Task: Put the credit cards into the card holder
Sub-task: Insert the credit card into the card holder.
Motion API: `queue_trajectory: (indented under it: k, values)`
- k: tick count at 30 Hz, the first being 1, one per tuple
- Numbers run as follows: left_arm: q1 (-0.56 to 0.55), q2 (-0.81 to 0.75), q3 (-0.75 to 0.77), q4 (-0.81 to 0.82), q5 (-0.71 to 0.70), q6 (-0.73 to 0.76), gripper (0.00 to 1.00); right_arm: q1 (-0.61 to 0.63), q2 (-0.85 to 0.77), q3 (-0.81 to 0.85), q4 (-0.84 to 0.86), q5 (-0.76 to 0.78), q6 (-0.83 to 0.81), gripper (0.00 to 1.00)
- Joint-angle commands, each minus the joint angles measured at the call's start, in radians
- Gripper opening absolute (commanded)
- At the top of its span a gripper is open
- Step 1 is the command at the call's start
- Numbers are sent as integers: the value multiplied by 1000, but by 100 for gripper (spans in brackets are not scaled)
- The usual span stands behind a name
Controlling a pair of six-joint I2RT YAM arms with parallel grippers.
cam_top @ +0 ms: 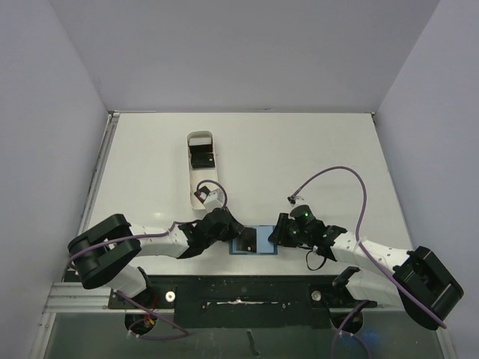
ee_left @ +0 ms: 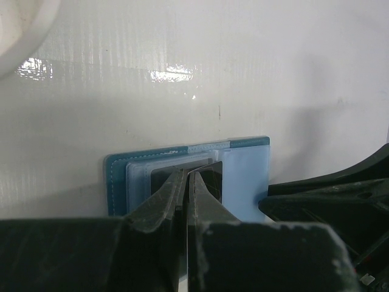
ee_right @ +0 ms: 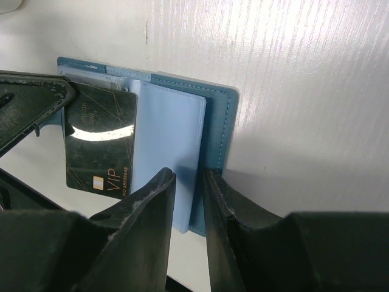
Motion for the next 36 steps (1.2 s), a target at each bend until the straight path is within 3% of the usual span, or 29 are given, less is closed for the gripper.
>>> queue_trajectory:
  k: [1,22,36]
  values:
    - [-4,-8,6,-19,-24,10,0,7,-22,-12,16,23,5,27]
    - [-3,-27,-17,-6,-26,-34,0,7,-24,-16,16,27,9,25]
    - [-1,63,48,28,8,-6,0,7,-16,-21,29,14,9,25]
